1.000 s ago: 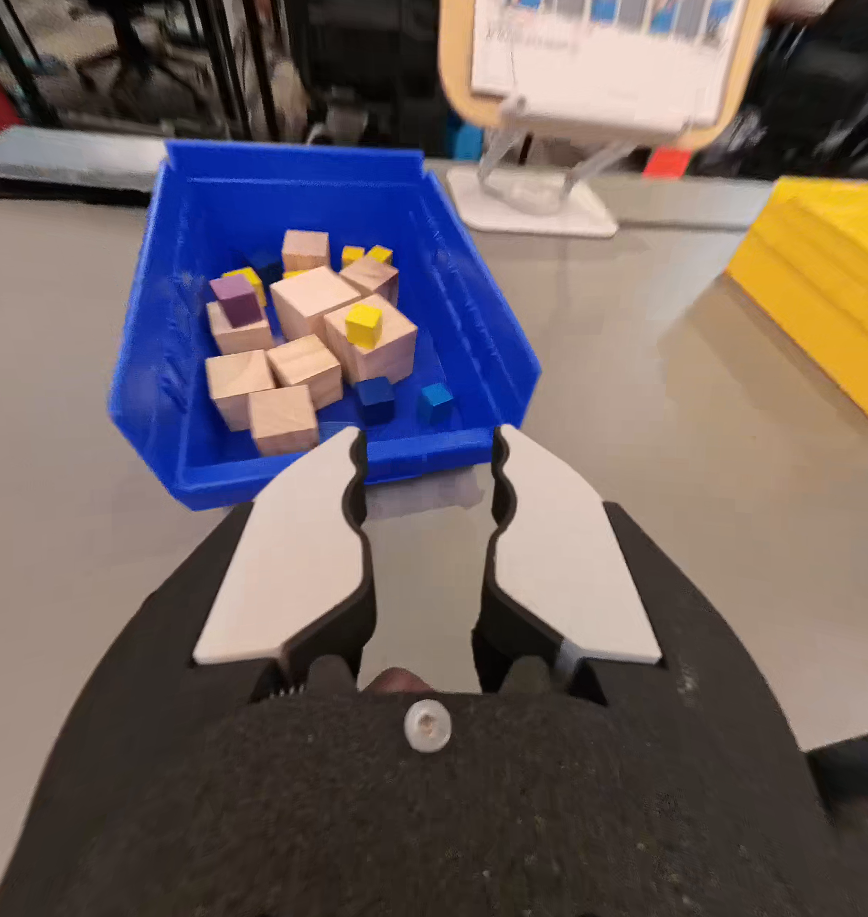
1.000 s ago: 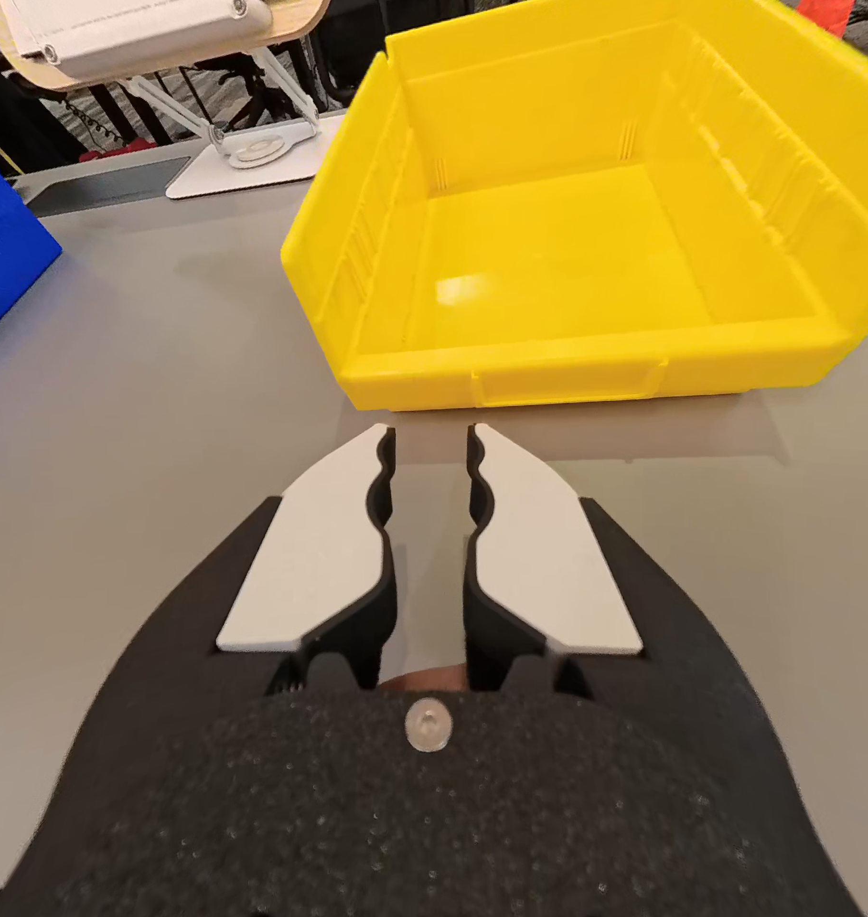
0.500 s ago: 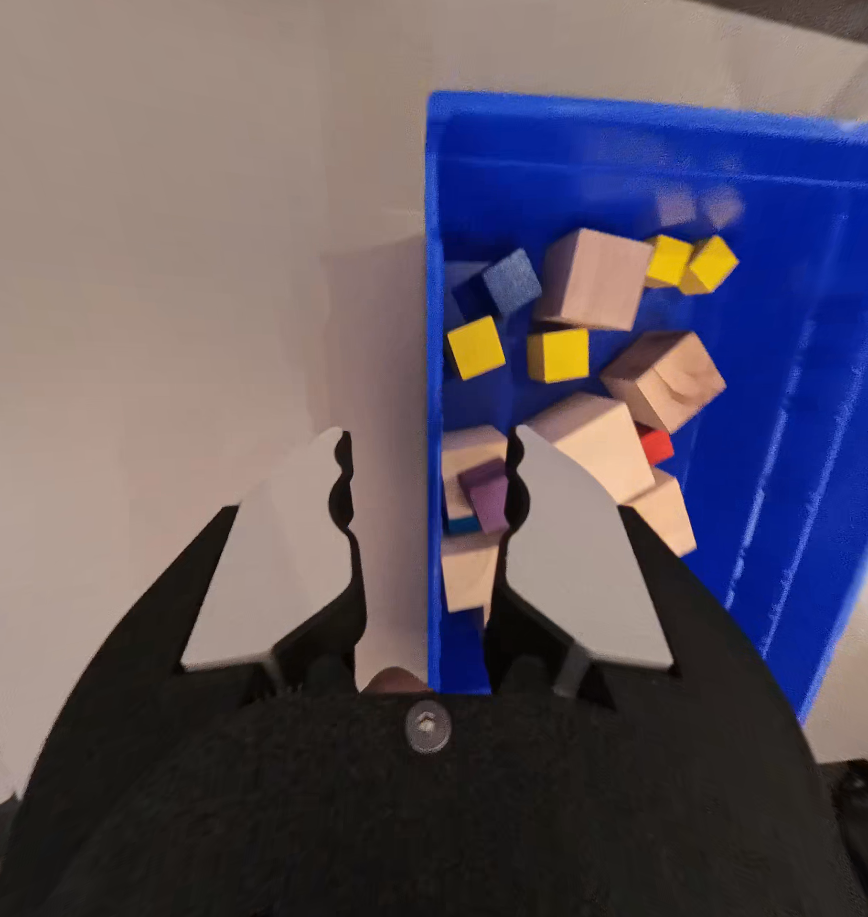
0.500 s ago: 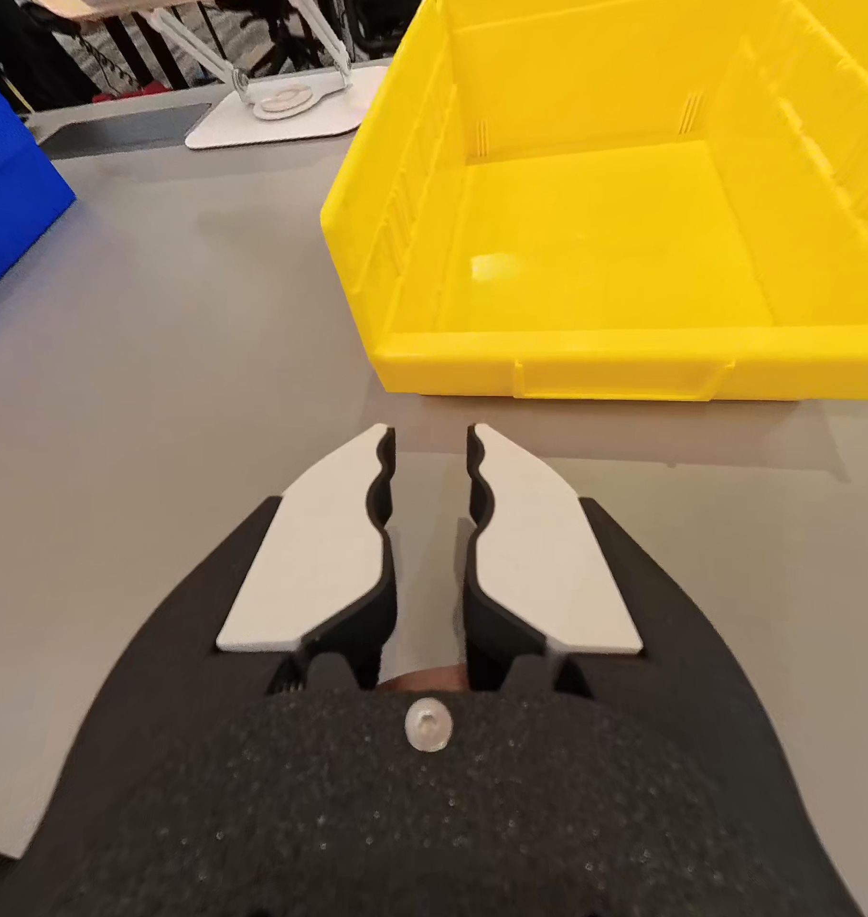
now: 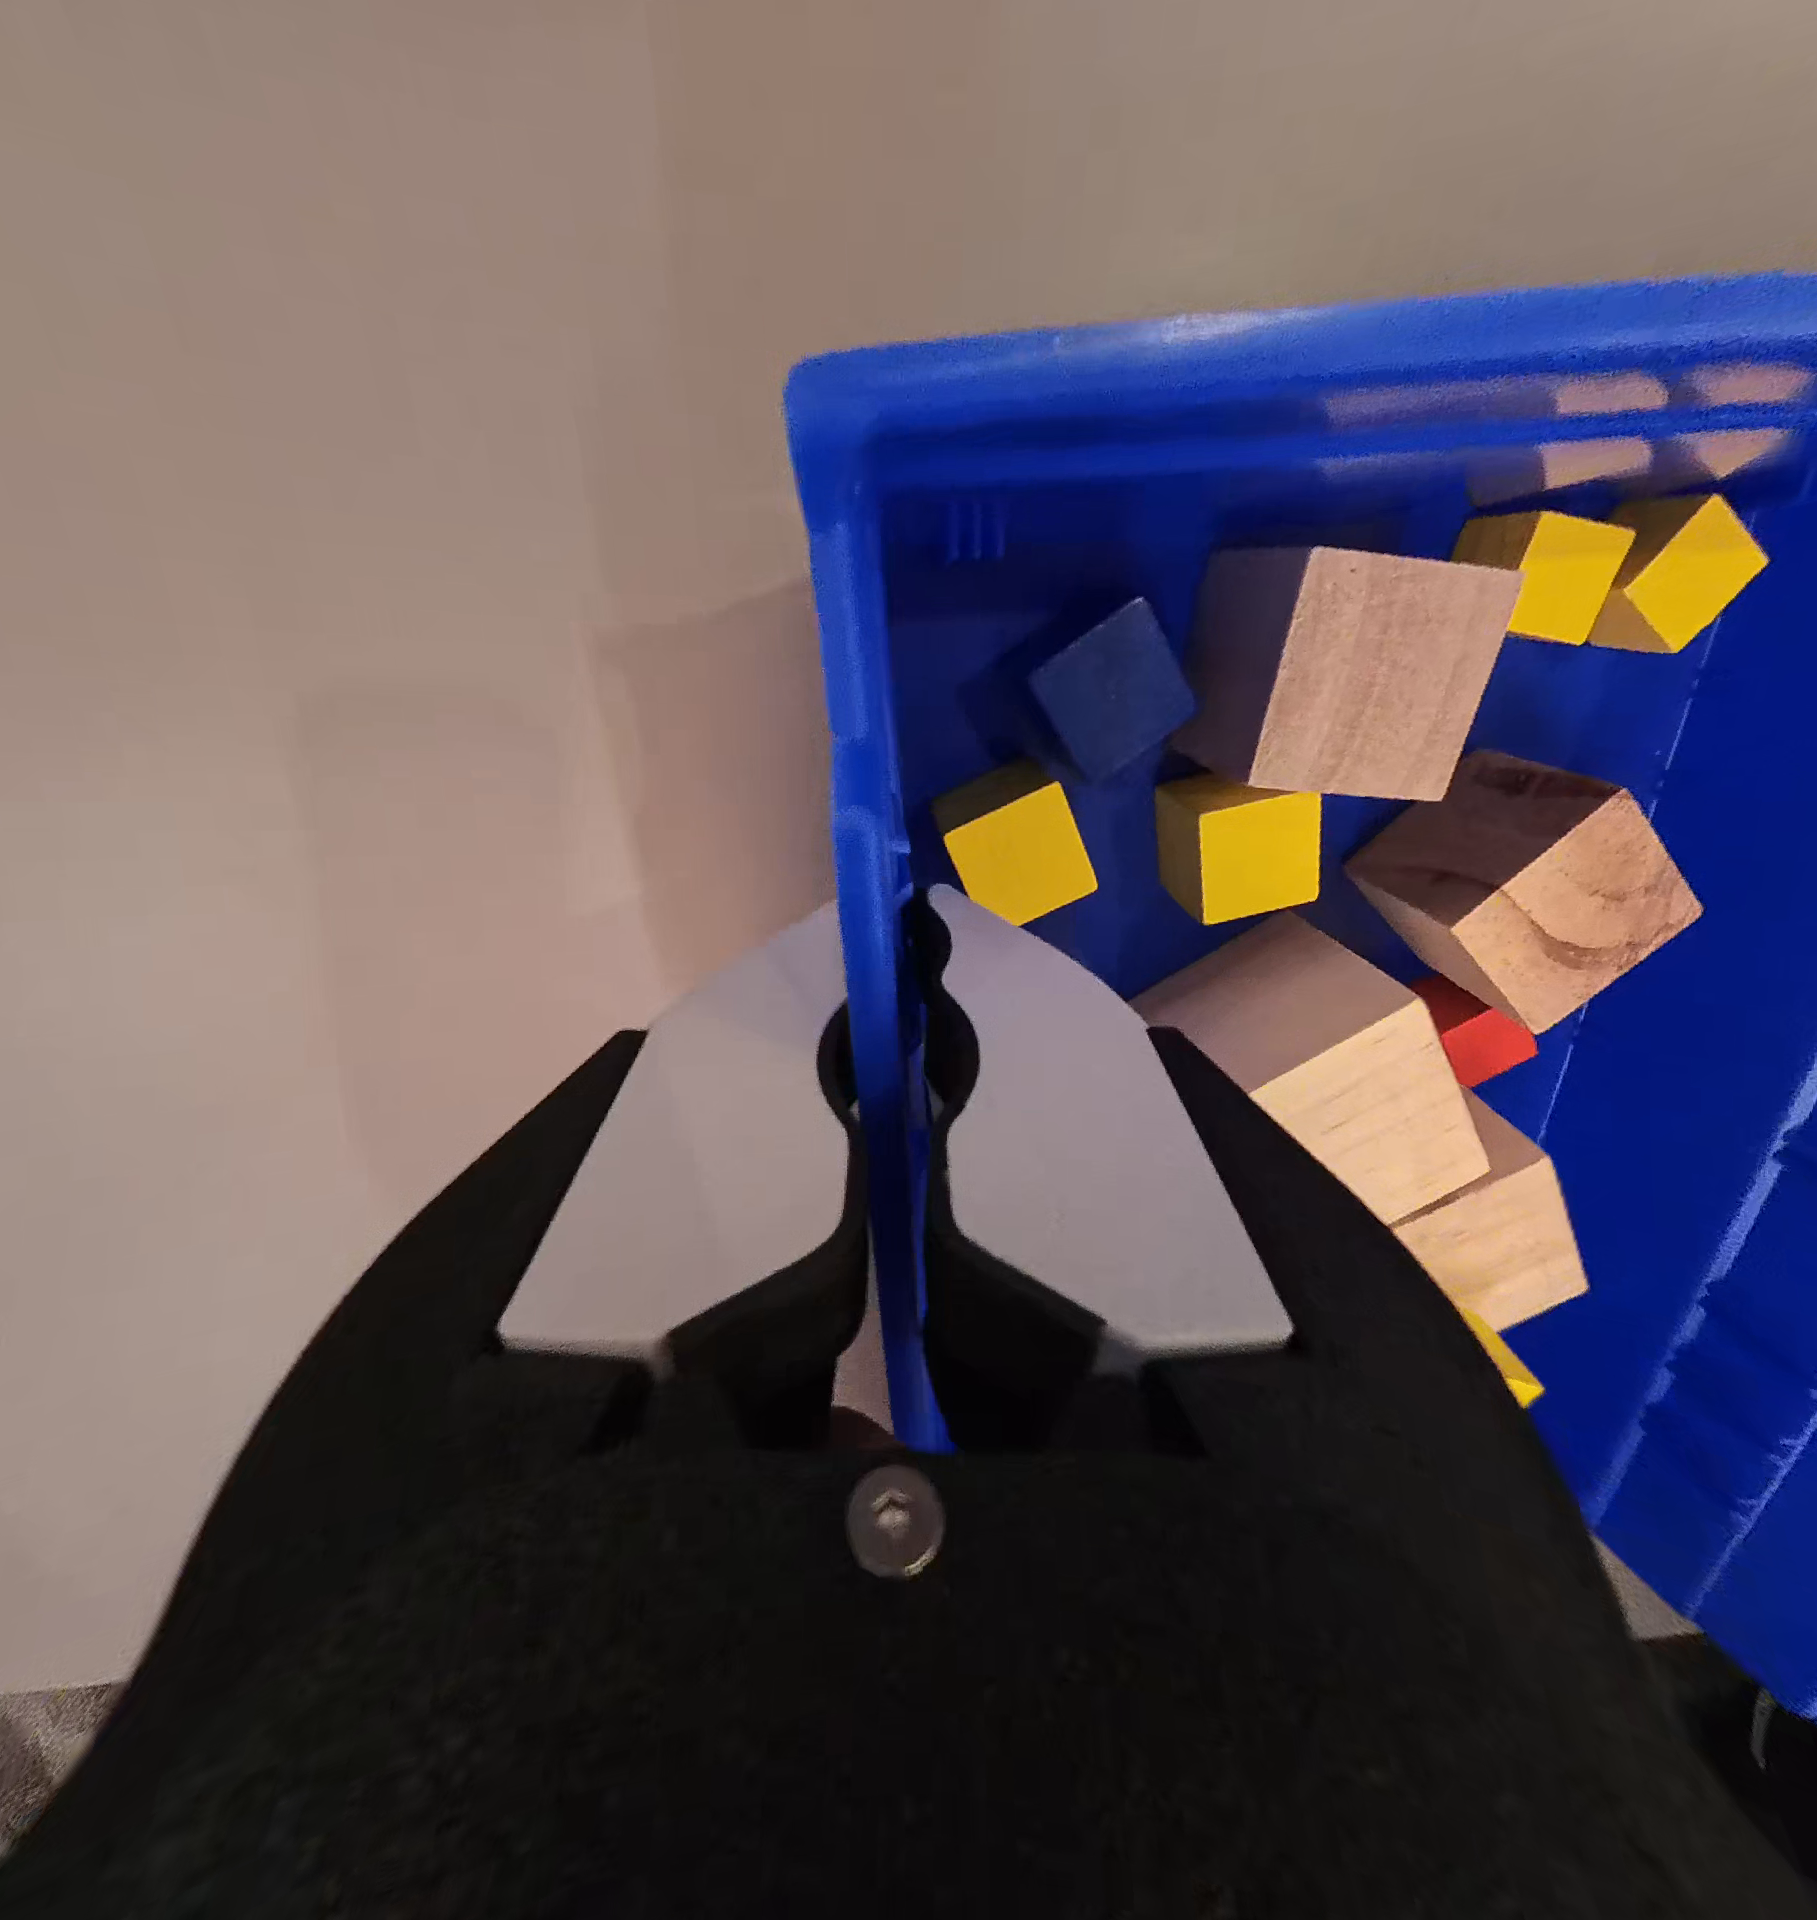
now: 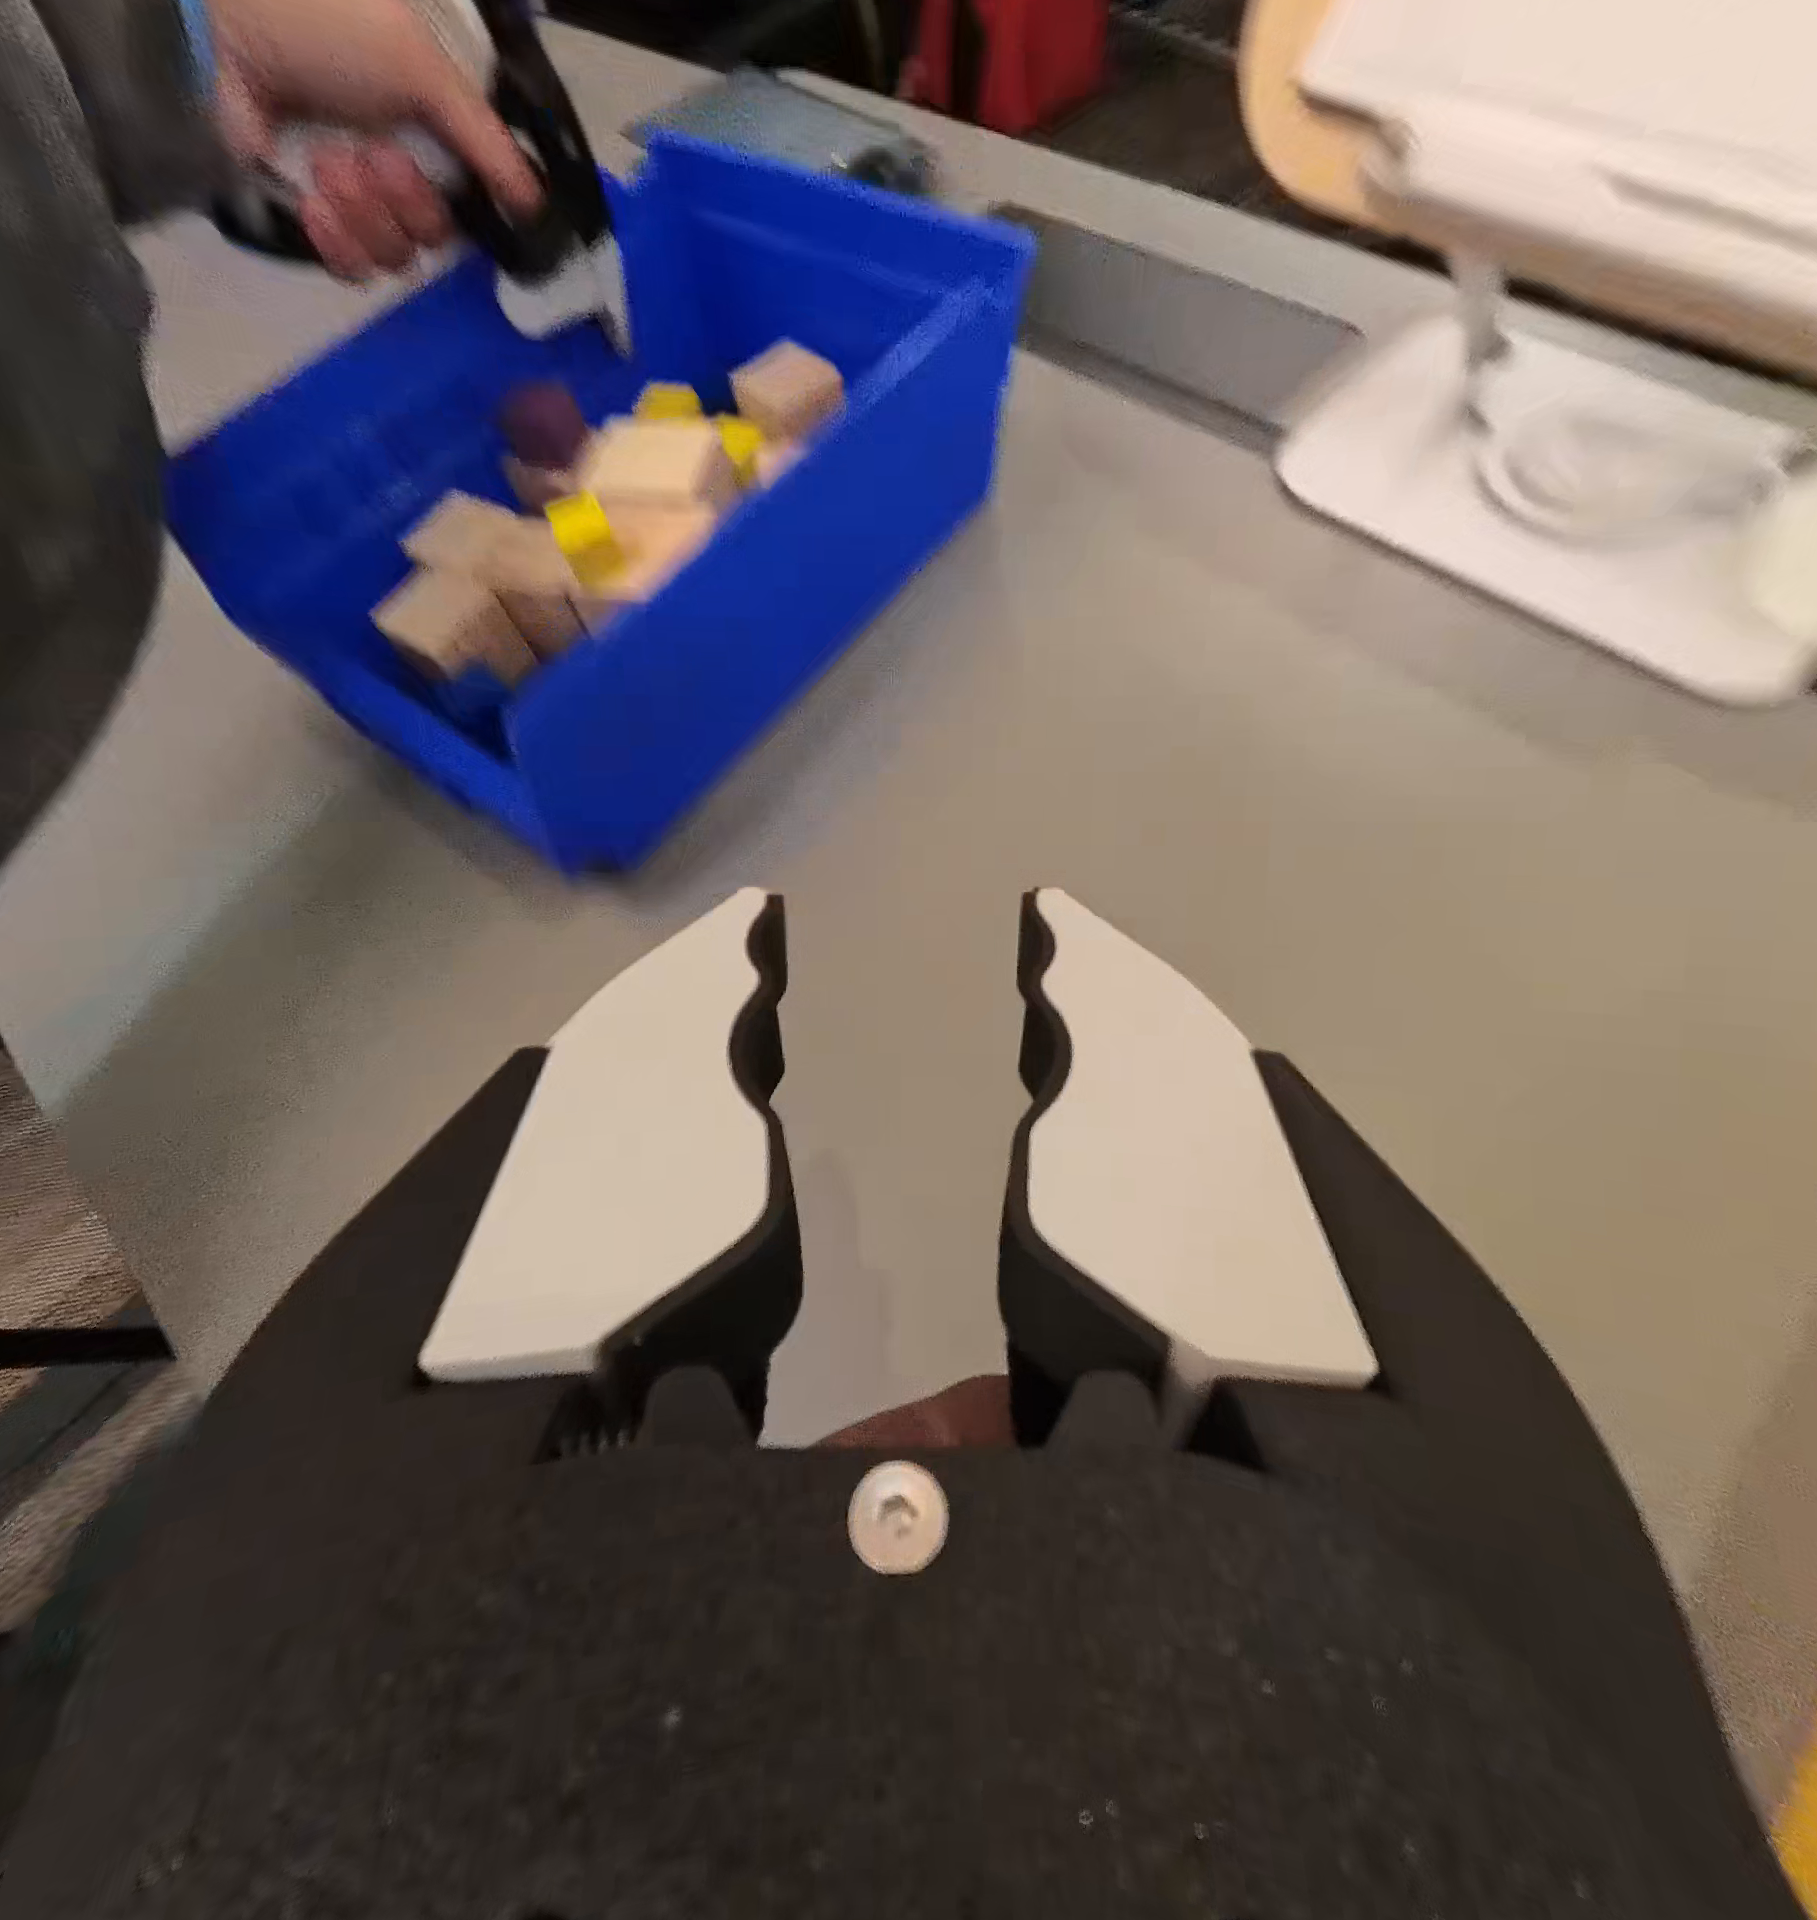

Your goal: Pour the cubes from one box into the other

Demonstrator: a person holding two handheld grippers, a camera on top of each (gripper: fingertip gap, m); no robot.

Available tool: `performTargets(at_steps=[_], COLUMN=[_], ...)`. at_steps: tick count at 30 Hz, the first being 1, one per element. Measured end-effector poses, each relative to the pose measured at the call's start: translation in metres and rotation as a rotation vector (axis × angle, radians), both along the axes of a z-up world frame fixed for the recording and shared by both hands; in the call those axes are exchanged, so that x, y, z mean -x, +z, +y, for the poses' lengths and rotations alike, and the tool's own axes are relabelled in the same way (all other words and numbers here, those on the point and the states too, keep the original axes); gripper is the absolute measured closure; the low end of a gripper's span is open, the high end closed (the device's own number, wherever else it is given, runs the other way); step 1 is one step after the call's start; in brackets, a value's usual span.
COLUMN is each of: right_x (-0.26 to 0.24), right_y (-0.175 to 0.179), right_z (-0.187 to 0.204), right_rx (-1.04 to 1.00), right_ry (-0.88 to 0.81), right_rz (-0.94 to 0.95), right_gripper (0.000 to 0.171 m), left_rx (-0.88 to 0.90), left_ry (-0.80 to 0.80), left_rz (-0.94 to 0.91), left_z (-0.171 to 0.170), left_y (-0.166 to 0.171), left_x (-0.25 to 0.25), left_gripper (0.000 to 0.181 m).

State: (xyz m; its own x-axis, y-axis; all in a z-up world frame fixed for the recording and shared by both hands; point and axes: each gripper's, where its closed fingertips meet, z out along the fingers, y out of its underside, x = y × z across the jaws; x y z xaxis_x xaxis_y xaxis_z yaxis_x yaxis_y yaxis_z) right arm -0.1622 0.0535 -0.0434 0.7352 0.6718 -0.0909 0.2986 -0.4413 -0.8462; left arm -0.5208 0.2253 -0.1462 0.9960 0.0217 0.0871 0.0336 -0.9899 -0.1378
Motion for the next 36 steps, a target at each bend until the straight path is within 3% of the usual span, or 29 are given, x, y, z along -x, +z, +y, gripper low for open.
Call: performTargets(at_steps=[3, 7, 11, 15, 16, 19, 27, 36], right_x=[0.08, 0.153, 0.168, 0.161, 0.165, 0.167, 0.069, -0.135], right_y=[0.012, -0.029, -0.073, -0.107, -0.106, -0.101, -0.062, 0.017], right_z=[0.057, 0.11, 0.125, 0.116, 0.121, 0.118, 0.12, 0.121], right_rx=[0.112, 0.437, 0.633, 0.668, 0.66, 0.733, 0.717, 0.737], right_ry=[0.085, 0.1, 0.028, -0.032, -0.088, -0.111, -0.176, -0.337], right_rz=[-0.099, -0.329, -0.581, -0.775, -0.737, -0.623, -0.653, -0.5], right_gripper=[0.129, 0.127, 0.129, 0.14, 0.152, 0.163, 0.163, 0.163], left_rx=[-0.019, -0.029, -0.037, -0.043, -0.048, -0.047, -0.068, -0.148], left_ry=[0.013, 0.013, -0.003, -0.047, -0.06, -0.068, -0.201, -0.433], left_rz=[0.003, -0.02, -0.039, -0.061, -0.063, -0.049, -0.115, -0.073], left_z=[-0.008, -0.019, -0.021, -0.021, -0.021, -0.023, -0.015, 0.023], left_y=[0.0, 0.0, 0.0, 0.0, 0.0, 0.0, 0.027, 0.12], left_x=[0.004, 0.008, 0.01, 0.01, 0.01, 0.011, -0.087, -0.301], left_gripper=[0.176, 0.176, 0.176, 0.175, 0.175, 0.175, 0.174, 0.174])
